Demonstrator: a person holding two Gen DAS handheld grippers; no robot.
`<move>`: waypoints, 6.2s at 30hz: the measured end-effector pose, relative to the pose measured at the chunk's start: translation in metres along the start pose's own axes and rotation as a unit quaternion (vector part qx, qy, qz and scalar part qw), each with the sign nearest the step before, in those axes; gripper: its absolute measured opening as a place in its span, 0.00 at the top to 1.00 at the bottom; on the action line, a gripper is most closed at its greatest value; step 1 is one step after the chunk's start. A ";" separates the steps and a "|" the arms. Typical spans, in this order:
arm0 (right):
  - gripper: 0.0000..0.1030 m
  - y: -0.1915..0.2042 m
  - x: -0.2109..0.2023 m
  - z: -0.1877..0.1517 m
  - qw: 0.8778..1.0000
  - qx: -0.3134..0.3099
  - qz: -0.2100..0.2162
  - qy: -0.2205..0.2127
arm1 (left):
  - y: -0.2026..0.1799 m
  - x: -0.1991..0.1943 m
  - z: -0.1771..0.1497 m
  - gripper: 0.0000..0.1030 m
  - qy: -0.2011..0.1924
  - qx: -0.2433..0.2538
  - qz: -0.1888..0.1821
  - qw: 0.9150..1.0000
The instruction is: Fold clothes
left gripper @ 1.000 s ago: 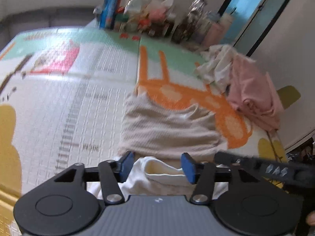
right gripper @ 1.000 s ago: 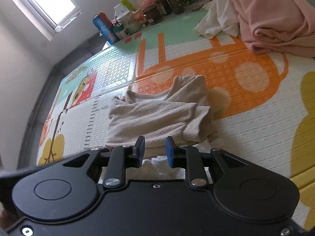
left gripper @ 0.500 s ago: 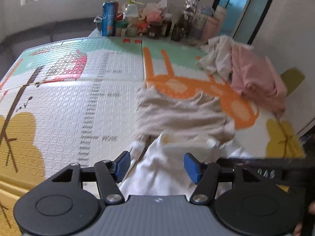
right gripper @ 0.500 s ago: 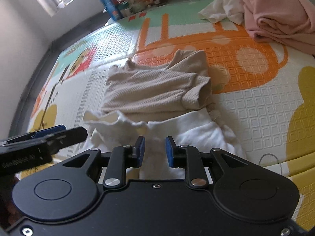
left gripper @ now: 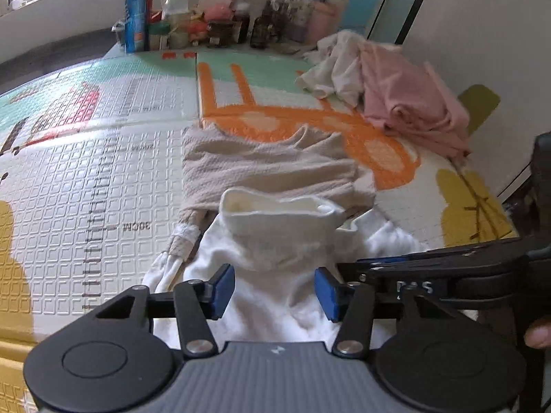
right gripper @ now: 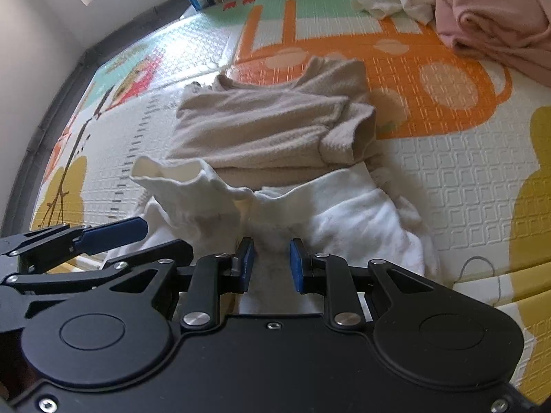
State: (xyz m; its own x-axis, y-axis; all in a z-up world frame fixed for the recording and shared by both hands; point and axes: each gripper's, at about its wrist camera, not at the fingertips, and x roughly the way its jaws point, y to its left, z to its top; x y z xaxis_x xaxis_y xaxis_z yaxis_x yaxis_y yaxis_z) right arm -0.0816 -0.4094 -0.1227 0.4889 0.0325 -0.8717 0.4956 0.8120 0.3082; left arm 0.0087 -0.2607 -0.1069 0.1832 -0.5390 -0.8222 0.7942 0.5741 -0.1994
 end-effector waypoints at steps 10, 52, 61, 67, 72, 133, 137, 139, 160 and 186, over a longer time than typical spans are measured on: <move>0.90 0.003 0.011 -0.004 1.000 -0.022 -0.012 0.003 | 0.006 0.018 -0.001 0.47 0.025 -0.005 0.014 1.000; 0.98 0.004 -0.096 -0.018 0.988 0.053 0.009 -0.145 | 0.018 0.022 0.024 0.35 0.001 -0.096 -0.007 0.995; 0.98 0.006 -0.096 -0.011 0.986 0.047 0.010 -0.158 | 0.013 0.031 0.024 0.34 0.015 -0.088 -0.006 0.996; 0.97 0.005 -0.050 0.008 0.991 0.050 0.019 -0.127 | 0.017 0.022 0.026 0.34 0.011 -0.098 -0.012 0.995; 0.90 -0.002 -0.020 0.016 0.994 0.058 0.032 -0.087 | 0.029 0.014 0.028 0.34 0.004 -0.116 -0.007 0.993; 0.96 -0.016 0.026 0.043 0.999 0.007 -0.026 -0.028 | 0.019 0.058 0.061 0.51 0.028 -0.107 0.029 0.993; 0.96 -0.022 0.017 0.045 0.998 0.046 -0.008 -0.029 | 0.019 0.051 0.061 0.52 0.026 -0.113 0.023 0.993; 0.94 -0.025 0.005 0.043 0.997 0.057 0.004 -0.043 | 0.021 0.043 0.058 0.51 0.022 -0.119 0.018 0.992; 0.92 -0.022 -0.071 -0.044 0.997 0.040 0.050 -0.038 | 0.013 -0.042 -0.020 0.48 -0.008 -0.059 0.001 0.998; 0.72 -0.093 -0.059 -0.078 0.994 0.098 -0.022 -0.040 | 0.060 -0.028 -0.060 0.35 -0.003 -0.072 0.055 0.996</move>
State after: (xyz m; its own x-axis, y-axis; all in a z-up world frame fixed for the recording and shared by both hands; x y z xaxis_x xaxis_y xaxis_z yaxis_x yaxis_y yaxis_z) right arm -0.2123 -0.4415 -0.1296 0.5144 -0.0533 -0.8559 0.6446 0.6824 0.3449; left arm 0.0161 -0.1744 -0.1278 0.2688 -0.4719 -0.8397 0.6780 0.7119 -0.1830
